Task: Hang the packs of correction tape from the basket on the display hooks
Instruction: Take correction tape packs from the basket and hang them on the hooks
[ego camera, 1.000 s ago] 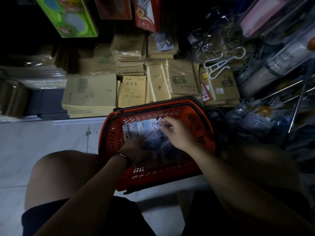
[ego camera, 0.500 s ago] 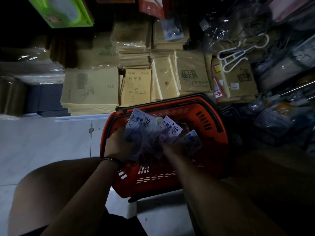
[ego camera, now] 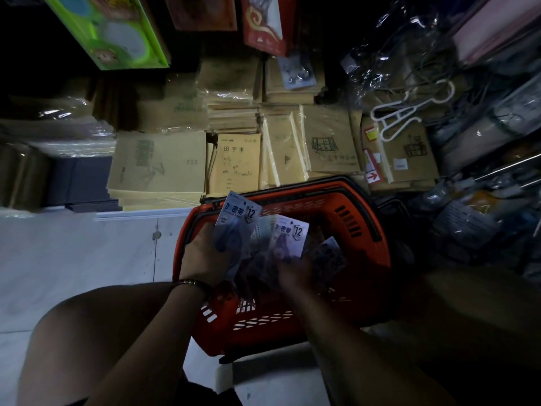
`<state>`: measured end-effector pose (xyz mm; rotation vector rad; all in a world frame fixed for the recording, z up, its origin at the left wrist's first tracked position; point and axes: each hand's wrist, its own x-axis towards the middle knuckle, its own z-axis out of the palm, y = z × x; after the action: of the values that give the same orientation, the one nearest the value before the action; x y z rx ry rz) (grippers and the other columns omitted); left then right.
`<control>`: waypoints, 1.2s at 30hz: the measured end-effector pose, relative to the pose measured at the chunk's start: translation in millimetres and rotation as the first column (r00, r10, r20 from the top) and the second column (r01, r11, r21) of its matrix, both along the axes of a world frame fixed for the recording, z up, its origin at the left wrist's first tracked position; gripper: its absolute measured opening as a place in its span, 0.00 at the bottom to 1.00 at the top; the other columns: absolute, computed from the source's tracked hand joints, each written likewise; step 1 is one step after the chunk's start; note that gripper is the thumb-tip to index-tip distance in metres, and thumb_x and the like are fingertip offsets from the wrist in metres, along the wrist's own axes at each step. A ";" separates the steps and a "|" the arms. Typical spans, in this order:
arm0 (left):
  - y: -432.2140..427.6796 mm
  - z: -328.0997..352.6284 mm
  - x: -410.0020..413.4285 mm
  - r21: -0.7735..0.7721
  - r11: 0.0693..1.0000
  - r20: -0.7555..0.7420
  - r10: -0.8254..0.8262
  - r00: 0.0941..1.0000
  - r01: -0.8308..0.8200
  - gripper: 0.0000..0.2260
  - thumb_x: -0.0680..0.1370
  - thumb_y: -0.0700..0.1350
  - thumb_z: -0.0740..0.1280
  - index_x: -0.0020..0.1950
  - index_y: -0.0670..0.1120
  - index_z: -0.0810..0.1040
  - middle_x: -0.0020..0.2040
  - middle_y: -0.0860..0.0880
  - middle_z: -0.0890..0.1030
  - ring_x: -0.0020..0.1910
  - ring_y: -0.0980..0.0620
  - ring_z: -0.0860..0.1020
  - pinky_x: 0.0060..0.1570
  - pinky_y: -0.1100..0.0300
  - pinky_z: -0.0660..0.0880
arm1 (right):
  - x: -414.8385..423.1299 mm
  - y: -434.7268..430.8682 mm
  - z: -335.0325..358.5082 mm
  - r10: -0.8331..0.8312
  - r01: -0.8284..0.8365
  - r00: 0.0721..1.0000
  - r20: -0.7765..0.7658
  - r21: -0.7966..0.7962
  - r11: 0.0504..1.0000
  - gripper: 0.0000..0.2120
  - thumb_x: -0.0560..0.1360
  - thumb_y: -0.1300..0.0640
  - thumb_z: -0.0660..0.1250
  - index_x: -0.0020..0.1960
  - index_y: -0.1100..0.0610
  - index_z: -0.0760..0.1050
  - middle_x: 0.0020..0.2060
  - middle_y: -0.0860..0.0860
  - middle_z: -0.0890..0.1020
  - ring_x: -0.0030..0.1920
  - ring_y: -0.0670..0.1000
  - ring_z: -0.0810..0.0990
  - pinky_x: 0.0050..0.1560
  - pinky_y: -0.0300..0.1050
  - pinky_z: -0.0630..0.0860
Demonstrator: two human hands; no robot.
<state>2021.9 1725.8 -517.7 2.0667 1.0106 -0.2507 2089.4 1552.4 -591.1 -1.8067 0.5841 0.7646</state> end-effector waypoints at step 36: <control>-108.2 406.4 115.8 -0.211 0.914 0.817 -0.030 0.576 0.346 0.24 0.78 0.33 0.74 0.70 0.47 0.73 0.62 0.48 0.86 0.60 0.48 0.86 0.54 0.52 0.85 | 146.3 -123.6 426.8 0.051 -0.317 0.306 0.951 0.052 0.947 0.55 0.65 0.47 0.84 0.83 0.38 0.55 0.78 0.41 0.66 0.78 0.45 0.68 0.66 0.55 0.79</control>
<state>2137.7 1617.7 -111.2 1.6454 0.1403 0.3735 2235.7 1428.8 -164.3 -1.7454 -0.5299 -0.2135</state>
